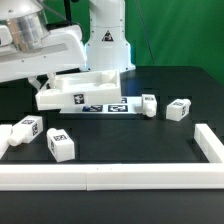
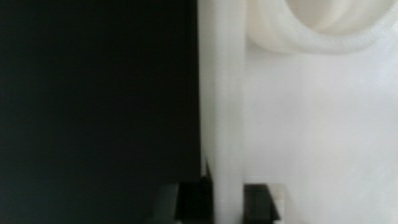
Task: Assemble one leg
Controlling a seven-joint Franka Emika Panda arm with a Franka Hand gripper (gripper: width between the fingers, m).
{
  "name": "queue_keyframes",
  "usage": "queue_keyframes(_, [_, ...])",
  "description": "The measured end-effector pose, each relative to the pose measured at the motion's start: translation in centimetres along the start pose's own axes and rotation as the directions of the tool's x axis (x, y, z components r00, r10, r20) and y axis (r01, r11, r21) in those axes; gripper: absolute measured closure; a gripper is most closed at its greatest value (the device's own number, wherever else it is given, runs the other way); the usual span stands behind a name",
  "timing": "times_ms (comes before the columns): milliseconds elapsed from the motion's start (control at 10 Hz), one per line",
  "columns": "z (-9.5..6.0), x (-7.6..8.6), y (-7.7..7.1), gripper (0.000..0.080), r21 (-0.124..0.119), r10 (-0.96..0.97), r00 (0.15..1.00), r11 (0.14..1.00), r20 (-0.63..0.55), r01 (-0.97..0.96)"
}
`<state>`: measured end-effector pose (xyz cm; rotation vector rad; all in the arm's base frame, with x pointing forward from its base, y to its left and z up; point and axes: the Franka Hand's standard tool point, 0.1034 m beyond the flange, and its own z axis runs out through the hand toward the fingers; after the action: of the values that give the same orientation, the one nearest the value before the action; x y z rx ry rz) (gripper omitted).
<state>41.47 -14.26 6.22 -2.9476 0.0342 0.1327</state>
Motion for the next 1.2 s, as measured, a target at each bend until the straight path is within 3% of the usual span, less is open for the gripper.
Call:
queue_keyframes(100, [-0.6, 1.6, -1.0, 0.0746, 0.004, 0.014, 1.000, 1.000, -0.016, -0.014])
queue_keyframes(200, [-0.1, 1.2, -0.7, 0.0746, 0.030, 0.073, 0.997, 0.997, -0.022, -0.072])
queue_keyframes(400, [0.0, 1.1, -0.6, 0.0745, 0.026, 0.066, 0.998, 0.997, -0.016, -0.066])
queue_keyframes(500, [-0.1, 1.2, -0.7, 0.0745, 0.018, 0.070, 0.997, 0.997, -0.013, -0.069])
queue_keyframes(600, [-0.5, 2.1, -1.7, 0.0745, -0.022, 0.038, 0.999, 0.999, 0.000, -0.038])
queue_keyframes(700, [-0.3, 3.3, -3.0, 0.0745, -0.043, 0.016, 1.000, 0.999, 0.000, -0.016])
queue_keyframes(900, [-0.1, 7.6, -4.6, 0.0745, -0.070, -0.005, 1.000, 0.998, 0.013, 0.006])
queue_keyframes(1100, [-0.9, 11.7, -5.8, 0.0745, -0.078, -0.054, 0.998, 0.995, 0.044, 0.058])
queue_keyframes(1200, [-0.4, 11.6, -5.5, 0.0745, -0.080, -0.075, 0.996, 0.994, 0.043, 0.078])
